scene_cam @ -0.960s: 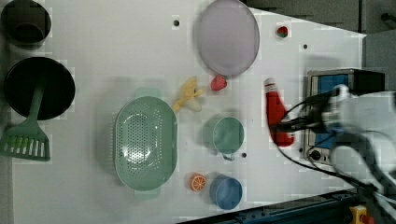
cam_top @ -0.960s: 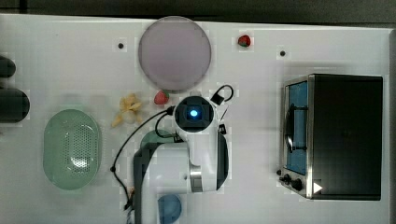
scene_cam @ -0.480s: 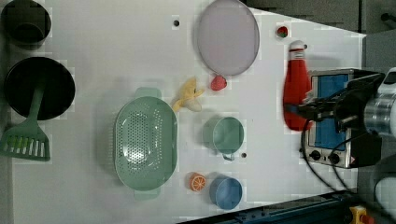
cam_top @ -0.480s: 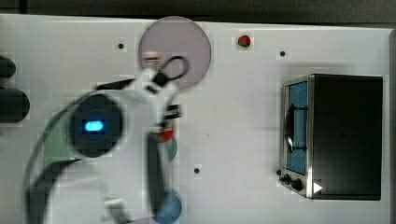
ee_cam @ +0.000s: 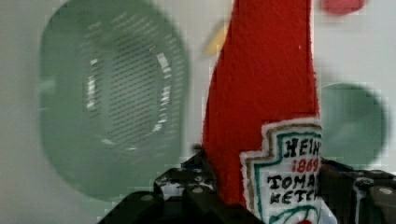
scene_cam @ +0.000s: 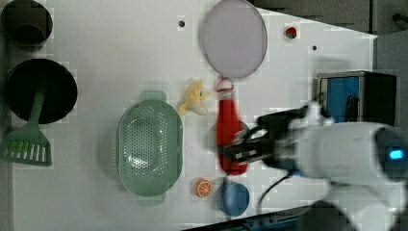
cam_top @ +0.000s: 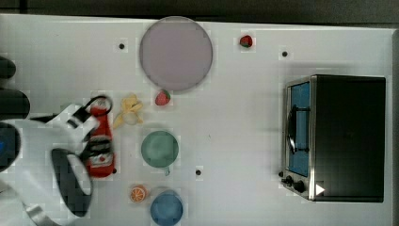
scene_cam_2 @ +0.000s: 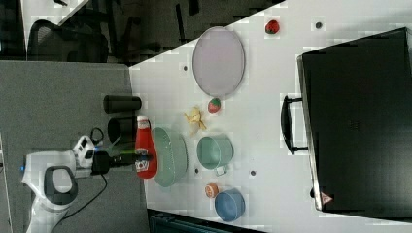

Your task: Pick Ketchup from the table and place it in strainer.

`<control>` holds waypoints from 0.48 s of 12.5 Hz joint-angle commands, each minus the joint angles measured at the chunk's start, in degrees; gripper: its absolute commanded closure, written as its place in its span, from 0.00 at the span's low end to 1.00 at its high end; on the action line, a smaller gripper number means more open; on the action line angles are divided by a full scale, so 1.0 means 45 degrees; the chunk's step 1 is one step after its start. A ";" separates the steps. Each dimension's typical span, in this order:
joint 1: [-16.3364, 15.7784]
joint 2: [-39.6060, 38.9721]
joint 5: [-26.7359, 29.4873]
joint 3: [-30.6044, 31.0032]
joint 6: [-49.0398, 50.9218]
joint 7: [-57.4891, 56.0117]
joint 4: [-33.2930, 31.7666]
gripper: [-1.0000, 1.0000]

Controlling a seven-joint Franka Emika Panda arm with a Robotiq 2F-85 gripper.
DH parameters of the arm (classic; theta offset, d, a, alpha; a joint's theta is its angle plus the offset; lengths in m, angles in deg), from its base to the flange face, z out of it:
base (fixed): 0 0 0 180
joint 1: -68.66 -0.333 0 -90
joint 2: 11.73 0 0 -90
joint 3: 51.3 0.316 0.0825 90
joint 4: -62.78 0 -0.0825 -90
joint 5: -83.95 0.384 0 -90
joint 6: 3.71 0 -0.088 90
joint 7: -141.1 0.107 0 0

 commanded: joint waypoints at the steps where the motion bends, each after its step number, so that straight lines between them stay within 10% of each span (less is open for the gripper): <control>1: 0.0041 -0.0766 0.0069 0.1016 -0.1716 0.3153 0.0099 0.37; 6: -0.0680 -0.3746 -0.0688 0.1724 -0.4659 0.6176 0.0051 0.37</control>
